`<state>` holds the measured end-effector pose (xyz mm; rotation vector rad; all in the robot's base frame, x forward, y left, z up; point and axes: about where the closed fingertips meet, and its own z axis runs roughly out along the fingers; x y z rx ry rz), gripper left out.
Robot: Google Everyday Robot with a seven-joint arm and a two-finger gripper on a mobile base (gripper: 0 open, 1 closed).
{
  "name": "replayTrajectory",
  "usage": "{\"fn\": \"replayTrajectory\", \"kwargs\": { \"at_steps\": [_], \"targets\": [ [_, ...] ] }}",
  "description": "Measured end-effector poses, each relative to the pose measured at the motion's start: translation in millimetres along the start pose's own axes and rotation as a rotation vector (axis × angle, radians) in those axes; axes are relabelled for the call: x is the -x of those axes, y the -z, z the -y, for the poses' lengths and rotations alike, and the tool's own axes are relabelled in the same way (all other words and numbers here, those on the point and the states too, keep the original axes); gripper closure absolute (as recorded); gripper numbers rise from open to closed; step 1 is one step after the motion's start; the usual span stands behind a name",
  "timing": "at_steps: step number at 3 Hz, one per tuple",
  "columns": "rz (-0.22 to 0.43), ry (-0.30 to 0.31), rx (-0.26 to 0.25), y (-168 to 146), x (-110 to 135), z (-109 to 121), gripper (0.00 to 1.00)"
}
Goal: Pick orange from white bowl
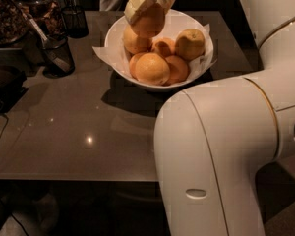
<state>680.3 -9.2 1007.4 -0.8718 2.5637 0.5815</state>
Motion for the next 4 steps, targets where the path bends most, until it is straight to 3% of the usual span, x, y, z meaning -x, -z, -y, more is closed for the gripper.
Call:
{"fn": "replayTrajectory", "kwargs": {
  "at_steps": [1, 2, 3, 4],
  "targets": [
    [-0.001, -0.031, -0.062, 36.3, 5.3, -34.2, 1.0],
    [0.025, -0.029, -0.064, 32.3, 13.7, -32.4, 1.0],
    [0.02, -0.051, -0.071, 45.5, 9.9, -46.1, 1.0],
    [0.024, -0.109, -0.083, 68.3, -2.1, -62.0, 1.0]
  ]
}}
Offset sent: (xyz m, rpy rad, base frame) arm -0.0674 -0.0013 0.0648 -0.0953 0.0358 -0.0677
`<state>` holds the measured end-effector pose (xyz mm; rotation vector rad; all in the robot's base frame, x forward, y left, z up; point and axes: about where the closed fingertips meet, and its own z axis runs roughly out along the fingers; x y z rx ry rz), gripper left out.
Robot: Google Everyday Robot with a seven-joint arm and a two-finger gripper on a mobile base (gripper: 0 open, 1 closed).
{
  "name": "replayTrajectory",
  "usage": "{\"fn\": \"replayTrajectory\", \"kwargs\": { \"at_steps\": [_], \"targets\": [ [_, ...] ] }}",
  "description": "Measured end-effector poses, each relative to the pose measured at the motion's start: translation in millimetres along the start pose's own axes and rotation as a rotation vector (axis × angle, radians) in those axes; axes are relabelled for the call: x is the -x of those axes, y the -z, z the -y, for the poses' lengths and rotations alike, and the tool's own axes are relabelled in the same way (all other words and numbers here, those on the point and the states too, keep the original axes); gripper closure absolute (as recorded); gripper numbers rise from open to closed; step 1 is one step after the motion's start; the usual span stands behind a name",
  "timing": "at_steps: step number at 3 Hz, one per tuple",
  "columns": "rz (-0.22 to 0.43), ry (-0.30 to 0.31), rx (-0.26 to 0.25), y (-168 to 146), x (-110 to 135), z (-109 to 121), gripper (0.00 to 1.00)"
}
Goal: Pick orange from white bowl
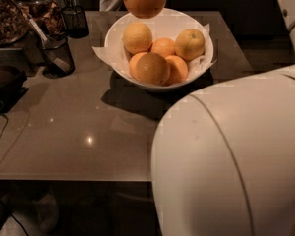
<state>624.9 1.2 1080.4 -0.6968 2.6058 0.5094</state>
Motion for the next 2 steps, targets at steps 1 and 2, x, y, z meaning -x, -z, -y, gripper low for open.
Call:
{"fn": "replayTrajectory", "kwargs": {
  "at_steps": [1, 2],
  "targets": [
    [-0.012, -0.057, 0.01, 10.8, -19.6, -7.6, 1.0],
    [0.008, -0.061, 0.013, 9.0, -16.5, -7.5, 1.0]
  ]
}}
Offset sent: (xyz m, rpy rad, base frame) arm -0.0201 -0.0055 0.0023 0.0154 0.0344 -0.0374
